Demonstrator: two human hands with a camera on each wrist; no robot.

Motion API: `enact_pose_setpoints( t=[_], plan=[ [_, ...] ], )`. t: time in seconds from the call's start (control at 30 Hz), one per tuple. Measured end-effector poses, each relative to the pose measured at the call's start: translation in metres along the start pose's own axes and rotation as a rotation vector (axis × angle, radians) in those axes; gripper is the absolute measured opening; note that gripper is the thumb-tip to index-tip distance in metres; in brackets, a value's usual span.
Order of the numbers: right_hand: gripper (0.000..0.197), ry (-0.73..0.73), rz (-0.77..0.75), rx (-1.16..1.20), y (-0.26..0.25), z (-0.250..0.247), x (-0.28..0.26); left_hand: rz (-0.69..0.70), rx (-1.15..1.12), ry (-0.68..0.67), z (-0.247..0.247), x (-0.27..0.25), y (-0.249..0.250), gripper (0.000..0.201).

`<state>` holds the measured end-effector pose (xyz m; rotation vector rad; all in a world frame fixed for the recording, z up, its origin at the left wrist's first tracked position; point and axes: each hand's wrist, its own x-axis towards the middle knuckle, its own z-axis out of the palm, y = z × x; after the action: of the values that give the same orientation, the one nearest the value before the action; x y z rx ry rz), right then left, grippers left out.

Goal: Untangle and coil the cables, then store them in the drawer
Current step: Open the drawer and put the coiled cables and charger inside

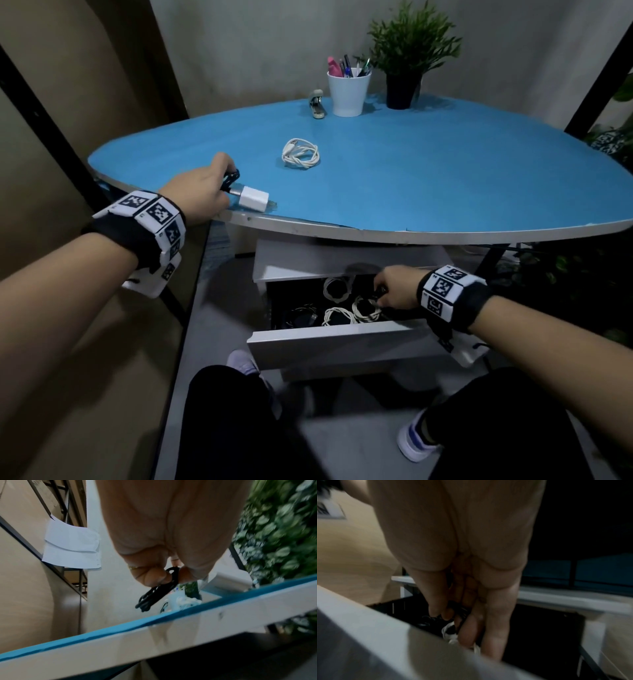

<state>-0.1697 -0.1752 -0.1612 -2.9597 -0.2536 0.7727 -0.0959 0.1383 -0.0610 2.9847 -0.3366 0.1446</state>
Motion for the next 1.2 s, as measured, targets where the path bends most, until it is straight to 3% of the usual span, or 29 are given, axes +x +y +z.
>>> enact_pose_setpoints(
  t=[0.2,0.43,0.6,0.77,1.03,1.2],
  plan=[
    [0.030,-0.109,0.022,-0.052,0.011,0.018,0.008,0.136,-0.132,0.029,-0.021,-0.022,0.048,0.032],
    [0.022,-0.184,0.006,-0.039,0.010,0.028,0.008,0.232,-0.311,-0.177,-0.005,-0.033,0.086,0.022],
    [0.036,-0.219,0.073,0.020,0.016,0.022,0.009,0.301,-0.166,-0.218,0.014,-0.042,0.103,0.018],
    [0.022,-0.188,0.102,-0.092,0.022,0.013,0.014,0.476,-0.074,-0.208,0.030,-0.056,0.127,0.015],
    [0.031,-0.147,0.118,-0.097,0.035,0.030,0.028,0.398,-0.029,-0.498,0.107,-0.057,0.165,0.019],
    [0.032,-0.195,0.120,-0.159,0.035,0.035,0.030,0.346,-0.002,-0.601,0.150,-0.037,0.184,0.019]
  ],
)
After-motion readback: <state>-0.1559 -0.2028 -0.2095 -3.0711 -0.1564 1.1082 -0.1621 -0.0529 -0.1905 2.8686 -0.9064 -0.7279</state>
